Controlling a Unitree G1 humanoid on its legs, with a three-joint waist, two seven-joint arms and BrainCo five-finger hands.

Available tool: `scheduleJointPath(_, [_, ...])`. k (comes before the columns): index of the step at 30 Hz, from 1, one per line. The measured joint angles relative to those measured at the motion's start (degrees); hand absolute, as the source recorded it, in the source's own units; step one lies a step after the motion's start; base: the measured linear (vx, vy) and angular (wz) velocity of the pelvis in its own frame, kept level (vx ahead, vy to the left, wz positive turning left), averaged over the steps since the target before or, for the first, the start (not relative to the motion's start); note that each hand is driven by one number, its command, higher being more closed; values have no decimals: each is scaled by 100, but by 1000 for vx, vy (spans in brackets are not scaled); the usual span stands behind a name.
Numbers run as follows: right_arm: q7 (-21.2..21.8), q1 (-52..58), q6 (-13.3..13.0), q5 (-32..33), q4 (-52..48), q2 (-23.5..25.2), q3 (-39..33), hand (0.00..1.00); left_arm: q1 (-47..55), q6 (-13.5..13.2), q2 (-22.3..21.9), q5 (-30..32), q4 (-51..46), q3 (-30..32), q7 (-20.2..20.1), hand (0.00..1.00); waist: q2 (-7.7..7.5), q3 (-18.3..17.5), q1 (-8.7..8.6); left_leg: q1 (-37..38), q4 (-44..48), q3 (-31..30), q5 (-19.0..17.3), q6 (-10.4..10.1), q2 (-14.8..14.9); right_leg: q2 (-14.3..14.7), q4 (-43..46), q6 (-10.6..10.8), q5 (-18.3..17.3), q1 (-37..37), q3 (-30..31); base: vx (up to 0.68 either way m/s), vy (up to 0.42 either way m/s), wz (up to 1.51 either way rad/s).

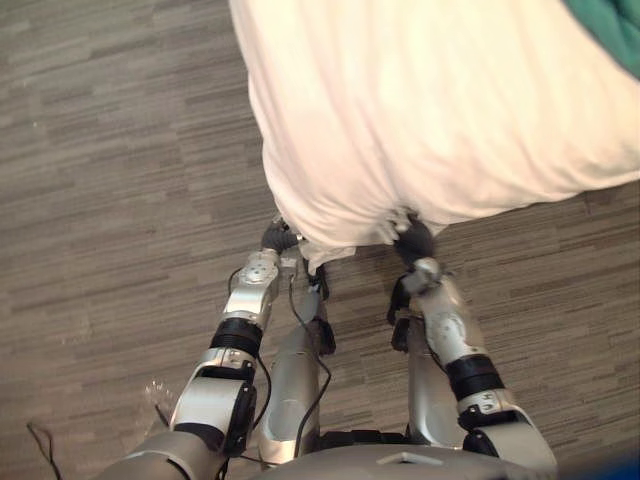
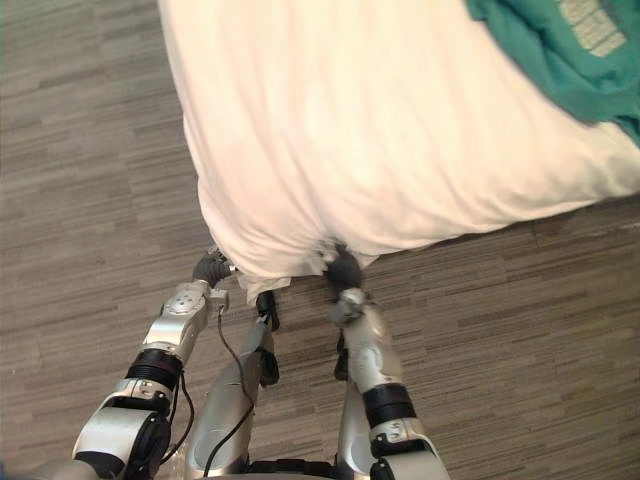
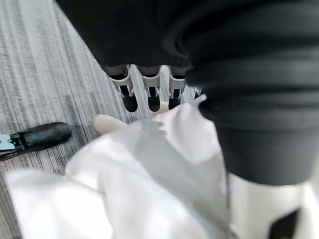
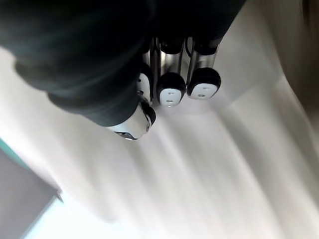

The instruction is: Tidy the bed and pick cloth on bed and put in laundry

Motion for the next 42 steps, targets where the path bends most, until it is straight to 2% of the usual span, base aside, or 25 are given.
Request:
scheduleJointPath(2, [-7, 408, -155, 55, 224, -344, -362, 100, 349, -11, 10, 21, 178, 12, -148, 0, -14, -322, -97, 166, -1, 90, -76, -27, 10, 30, -226, 19, 112, 221, 34, 117, 12, -17])
scheduleJointPath(4, [-8, 717, -244, 108, 310, -386, -581, 100, 676, -23, 1, 56, 254, 16, -237, 0, -14, -663, -132, 286, 2, 104, -68, -21, 23, 50, -337, 19, 114, 392, 24, 192, -19, -7])
scheduleJointPath(6, [2, 898, -275, 155, 352, -388, -730, 100, 948, -35, -19, 71, 254, 26, -356, 0, -5, -823, -129, 595, 2, 145, -116, -88, 30, 62, -463, 26, 107, 755, -6, 181, -32, -4])
scheduleJointPath(7, [31, 1055, -347, 169, 294, -400, -815, 100, 1254, -41, -47, 202, 254, 78, -407, 0, 1, -1051, -133, 826, 1, 196, -168, -159, 27, 64, -570, 35, 85, 1025, -18, 166, -30, -2])
scheduleJointPath(10, [211, 1431, -546, 387, -521, -421, -1060, 100, 1863, -47, -109, 444, 182, 167, -532, 0, 79, -1499, -130, 1180, -19, 203, -260, -270, 24, 71, -743, 53, 20, 1492, -71, 145, -20, 5])
scheduleJointPath(13, [515, 1679, -622, 601, -1704, -435, -1197, 100, 2418, -50, -170, 695, 63, 192, -633, 0, 167, -1715, -152, 1466, -35, 205, -430, -241, 56, 112, -821, 42, -15, 1820, -119, 68, 0, 3])
scheduleJointPath(16, [656, 1928, -408, 746, -2576, -388, -1077, 100, 2877, -19, -230, 948, -45, 183, -656, 0, 134, -1833, -162, 1621, -36, 204, -461, -236, 71, 134, -886, 39, -17, 2006, -127, 12, 3, -1])
scheduleJointPath(17, [742, 2037, -188, 783, -2895, -350, -882, 100, 3098, -15, -260, 995, -58, 160, -713, 0, 93, -1903, -178, 1673, -36, 196, -462, -237, 77, 143, -921, 38, -15, 2079, -136, 0, 0, 0])
scheduleJointPath(20, [756, 2035, 137, 783, -3179, -216, -477, 100, 3306, -15, -343, 1169, -87, 109, -743, 0, 81, -1915, -231, 1704, -35, 179, -462, -236, 74, 145, -949, 40, -14, 2113, -139, -11, 13, 1])
scheduleJointPath(23, [619, 1885, 305, 832, -3294, -101, 60, 100, 3316, -8, -499, 1167, -348, -134, -734, 0, 190, -1937, -218, 1376, -34, 120, -453, -243, 72, 141, -925, 40, -6, 1783, -151, -44, 28, 8])
scheduleJointPath(24, [442, 1604, 320, 960, -3295, -99, 255, 100, 3182, -9, -539, 1156, -499, -272, -722, 0, 289, -1870, -222, 1075, -33, 87, -435, -269, 72, 131, -842, 43, 22, 1491, -168, -55, 23, 17])
scheduleJointPath(25, [366, 1492, 318, 997, -3295, -98, 329, 100, 3105, -9, -547, 1131, -526, -346, -707, 0, 323, -1845, -221, 954, -32, 79, -430, -277, 71, 124, -807, 41, 34, 1357, -167, -85, 15, 25])
scheduleJointPath(26, [84, 1038, 297, 1064, -3293, -99, 482, 100, 2774, -6, -604, 1022, -542, -490, -591, 0, 448, -1719, -196, 515, -31, 53, -386, -344, 79, 105, -686, 5, 90, 880, -186, -78, 2, 16])
scheduleJointPath(27, [42, 969, 288, 1066, -3293, -99, 509, 100, 2724, -5, -598, 994, -542, -521, -570, 0, 458, -1684, -185, 470, -32, 52, -383, -349, 80, 104, -670, 2, 97, 830, -189, -119, 1, 9])
scheduleJointPath(29, [-372, 190, 250, 1166, -3270, -119, 662, 100, 2093, 14, -545, 665, -540, -671, -460, 0, 569, -1214, -14, 116, -21, 10, -336, -420, 95, 111, -578, -33, 191, 408, -175, -108, -1, -6])
scheduleJointPath(31, [-610, -311, 207, 1173, -3181, -143, 677, 100, 1655, 32, -436, 603, -542, -790, -460, 0, 595, -973, 34, -157, -2, -106, -186, -502, 90, 110, -463, -55, 224, 90, -170, -78, -3, -5])
scheduleJointPath(32, [-730, -682, 141, 1190, -3063, -169, 648, 100, 1291, 62, -345, 519, -542, -835, -462, 0, 599, -828, 61, -421, 1, -169, 76, -484, 108, 117, -291, -67, 250, -243, -155, -58, -8, -6])
scheduleJointPath(33, [-784, -791, 99, 1201, -3021, -176, 629, 100, 1152, 76, -322, 458, -542, -838, -459, 0, 600, -786, 62, -517, 2, -182, 90, -466, 103, 106, -214, -66, 242, -362, -157, -35, -5, 3])
scheduleJointPath(34, [-895, -1005, 30, 1238, -2954, -201, 564, 100, 806, 141, -297, 377, -541, -846, -454, 0, 600, -715, 68, -792, 3, -225, 163, -437, 81, 71, -80, -67, 234, -665, -168, 1, 6, 17])
scheduleJointPath(35, [-1045, -1242, 10, 1313, -2918, -204, 420, 100, 409, 231, -296, 352, -555, -846, -381, 0, 610, -542, 86, -1001, 5, -240, 313, -301, 55, 31, 74, -77, 187, -931, -165, 12, 9, 18])
scheduleJointPath(38, [-1334, -1553, -49, 1422, -2914, -202, 296, 100, -67, 493, -93, 176, -775, -765, -223, 0, 610, -283, 99, -1293, 7, -233, 387, -221, -22, -111, 551, -103, -34, -1427, -147, 45, 13, 14])
scheduleJointPath(42, [-1232, -1759, -282, 1462, -3100, -202, 295, 100, -285, 765, -65, 157, -1034, -577, -3, 0, 580, -68, 74, -1483, 6, -162, 402, -241, -17, -138, 804, -152, -142, -1774, -78, 56, -4, -3])
